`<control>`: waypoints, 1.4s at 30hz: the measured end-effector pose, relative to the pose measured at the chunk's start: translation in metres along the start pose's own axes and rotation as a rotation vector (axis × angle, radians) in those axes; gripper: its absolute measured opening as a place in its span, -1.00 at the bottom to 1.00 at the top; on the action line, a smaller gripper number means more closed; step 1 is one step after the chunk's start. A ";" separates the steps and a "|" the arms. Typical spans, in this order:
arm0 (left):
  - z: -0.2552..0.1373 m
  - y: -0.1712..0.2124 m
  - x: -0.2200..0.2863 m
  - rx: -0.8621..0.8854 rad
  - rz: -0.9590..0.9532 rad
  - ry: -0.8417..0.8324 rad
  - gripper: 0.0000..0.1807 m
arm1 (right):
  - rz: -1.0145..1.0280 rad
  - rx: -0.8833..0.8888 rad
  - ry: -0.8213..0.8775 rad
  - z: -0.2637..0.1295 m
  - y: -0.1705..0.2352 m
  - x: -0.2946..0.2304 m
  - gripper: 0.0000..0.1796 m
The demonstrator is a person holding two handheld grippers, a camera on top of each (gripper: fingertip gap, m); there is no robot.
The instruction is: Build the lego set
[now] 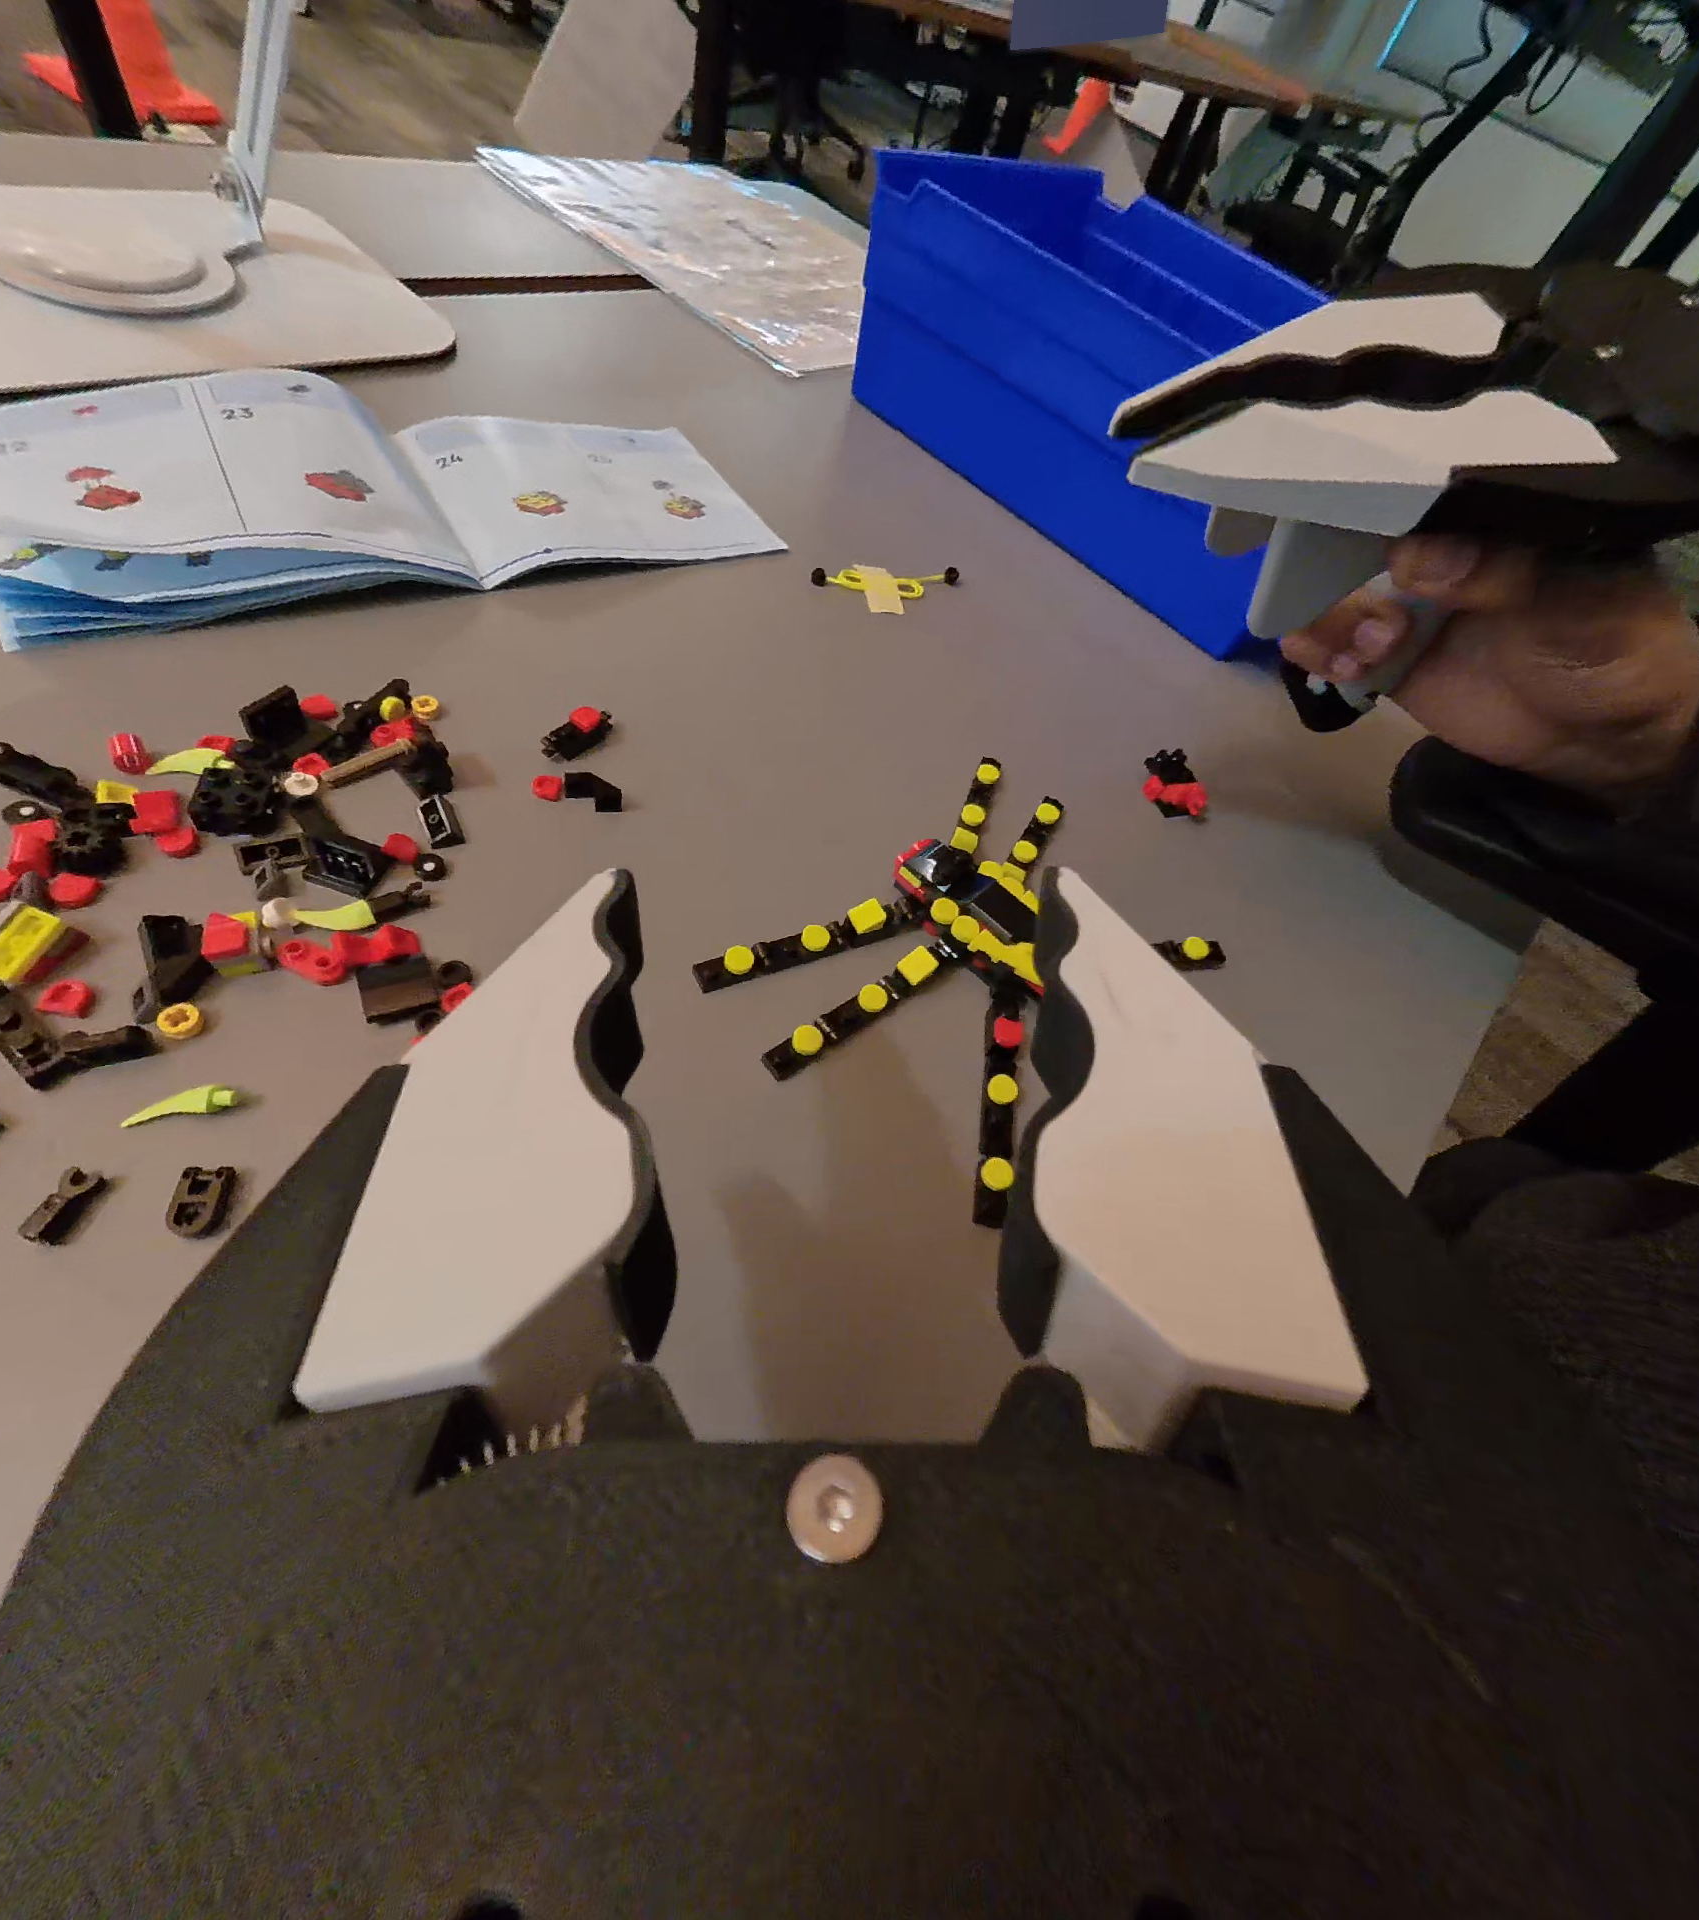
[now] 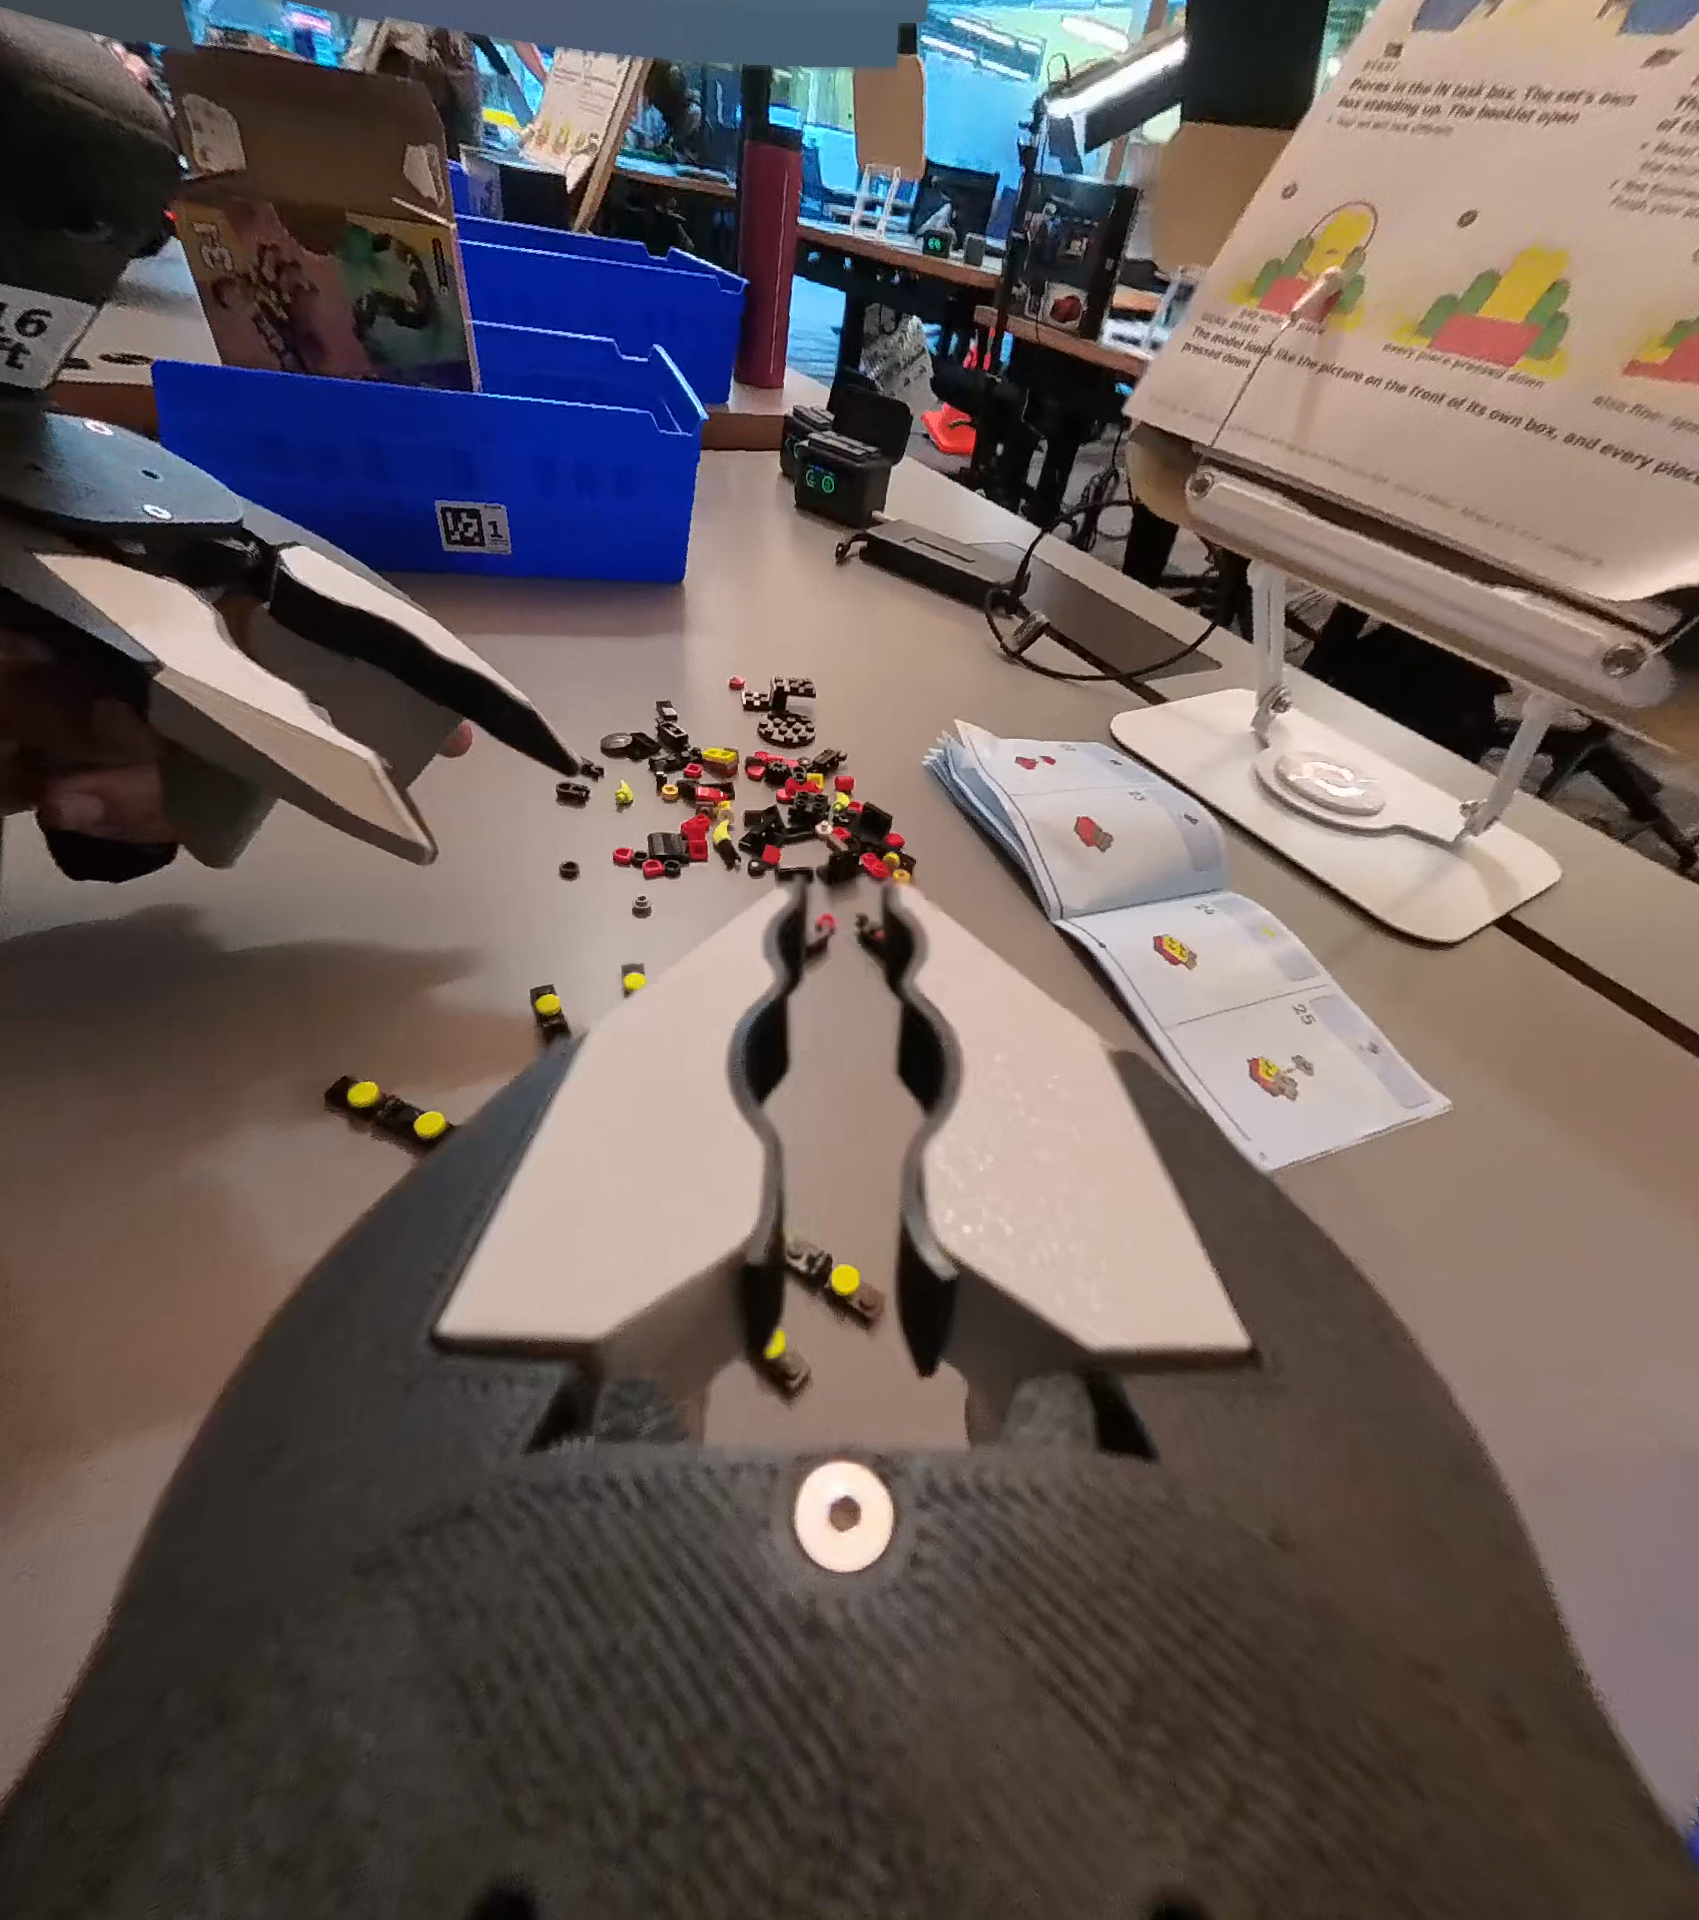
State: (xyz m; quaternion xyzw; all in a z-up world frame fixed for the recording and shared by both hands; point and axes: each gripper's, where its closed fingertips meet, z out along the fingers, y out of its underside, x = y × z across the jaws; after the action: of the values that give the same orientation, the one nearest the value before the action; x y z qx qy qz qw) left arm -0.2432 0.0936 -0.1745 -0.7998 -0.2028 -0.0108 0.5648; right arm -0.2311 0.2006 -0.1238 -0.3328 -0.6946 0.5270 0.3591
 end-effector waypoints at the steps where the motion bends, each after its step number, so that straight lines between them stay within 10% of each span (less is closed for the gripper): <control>1: 0.002 0.001 -0.002 -0.008 -0.003 -0.008 -0.22 | 0.016 -0.011 0.004 0.001 0.003 0.001 -0.77; 19: 0.024 -0.035 -0.004 -0.009 -0.065 0.230 -0.43 | 0.213 0.042 0.300 -0.020 0.005 0.029 -0.60; 42: -0.004 -0.026 -0.179 -0.092 -0.070 -0.235 -1.00 | 0.387 -0.070 0.251 -0.034 0.057 0.039 -0.56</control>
State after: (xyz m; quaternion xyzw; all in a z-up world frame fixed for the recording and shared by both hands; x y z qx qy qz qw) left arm -0.4159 0.0417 -0.1936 -0.8130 -0.2946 0.0539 0.4993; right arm -0.2181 0.2629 -0.1666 -0.5350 -0.5857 0.5162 0.3229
